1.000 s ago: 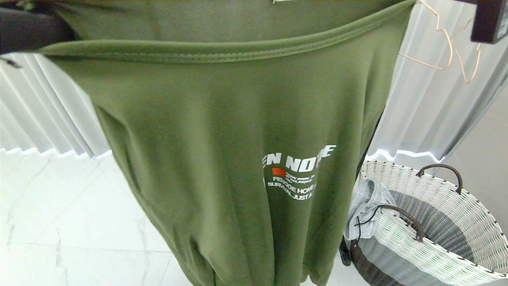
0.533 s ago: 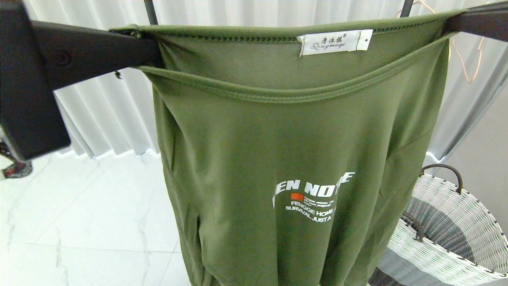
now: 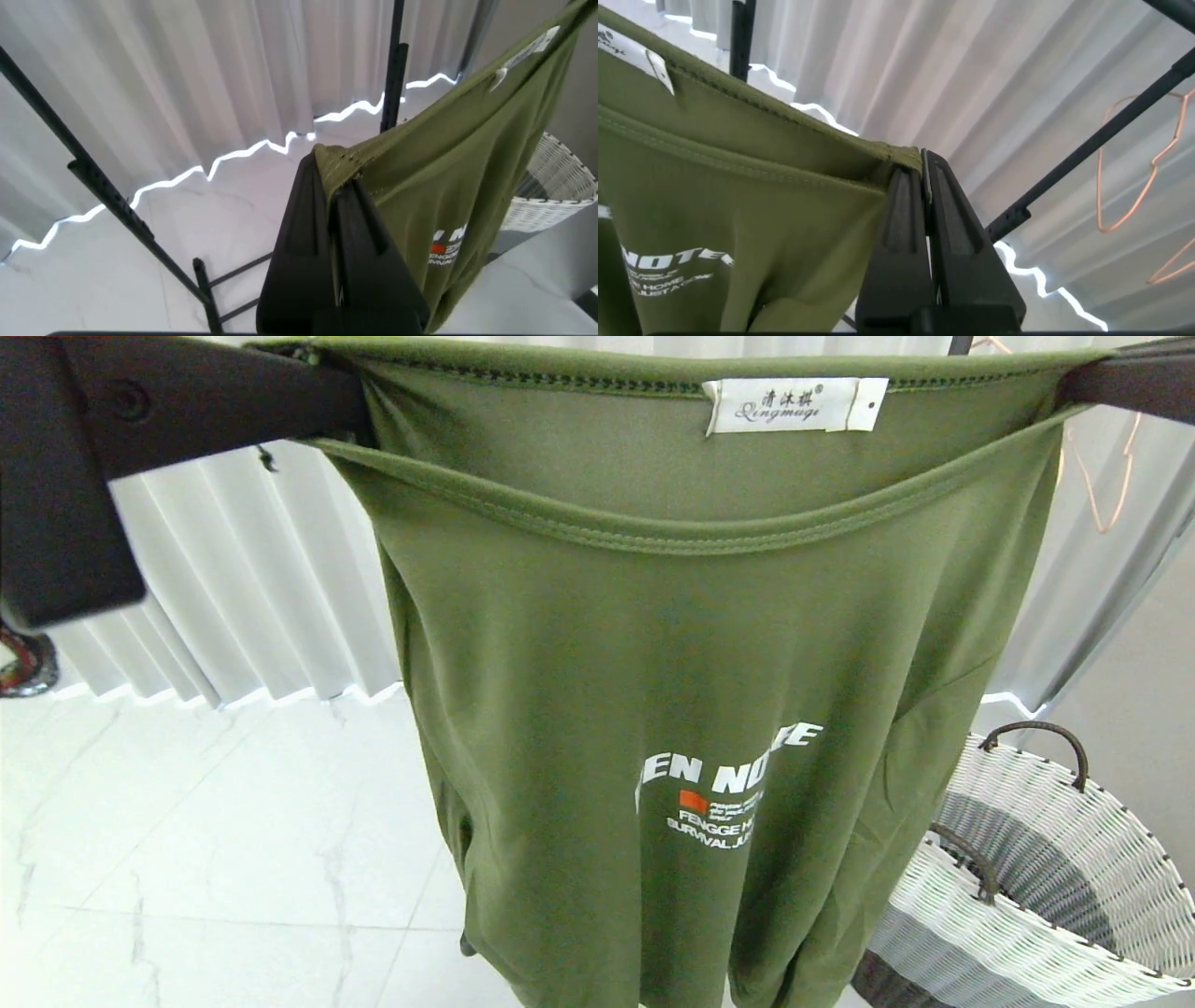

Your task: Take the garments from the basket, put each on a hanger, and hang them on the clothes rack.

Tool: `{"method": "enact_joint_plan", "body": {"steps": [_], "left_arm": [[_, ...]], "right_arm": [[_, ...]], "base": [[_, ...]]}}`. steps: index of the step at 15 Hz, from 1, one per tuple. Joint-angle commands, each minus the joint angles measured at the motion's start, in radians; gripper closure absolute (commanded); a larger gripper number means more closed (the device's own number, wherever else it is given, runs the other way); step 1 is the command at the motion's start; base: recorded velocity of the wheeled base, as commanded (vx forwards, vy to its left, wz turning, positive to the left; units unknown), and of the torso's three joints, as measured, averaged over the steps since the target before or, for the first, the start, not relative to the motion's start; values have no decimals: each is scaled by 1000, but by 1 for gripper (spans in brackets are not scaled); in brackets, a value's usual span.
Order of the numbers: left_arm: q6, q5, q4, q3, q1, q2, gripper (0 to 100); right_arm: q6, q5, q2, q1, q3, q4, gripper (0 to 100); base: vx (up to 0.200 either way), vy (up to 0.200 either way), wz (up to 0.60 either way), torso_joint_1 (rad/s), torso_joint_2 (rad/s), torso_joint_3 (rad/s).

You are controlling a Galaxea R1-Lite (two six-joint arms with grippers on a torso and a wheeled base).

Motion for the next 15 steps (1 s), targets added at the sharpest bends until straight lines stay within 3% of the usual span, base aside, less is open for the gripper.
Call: {"method": "enact_joint_plan", "body": {"steps": [1, 2, 3, 8, 12, 15], "left_arm": [[1, 0, 1, -1, 0, 2, 100], [1, 0, 1, -1, 0, 1, 100], [1, 0, -1, -1, 1, 1, 100], [18, 3, 1, 3, 92, -1, 100], [18, 5, 1, 10, 236, -4, 100], [16, 5, 1, 20, 239, -10, 100]], "right_arm": [[0, -1, 0, 0, 0, 0, 100], [0, -1, 1, 0, 0, 0, 100], [0, -1, 1, 0, 2, 0, 0], [-3, 2, -54, 5, 61, 0, 0], [-1, 4, -126, 49, 80, 2, 0], [2, 4, -144, 49, 81, 3, 0]], "base": [[0, 0, 0, 0, 0, 0], [0, 0, 0, 0, 0, 0], [0, 0, 0, 0, 0, 0], [0, 0, 0, 0, 0, 0], [0, 0, 0, 0, 0, 0], [0, 0, 0, 0, 0, 0]]}}
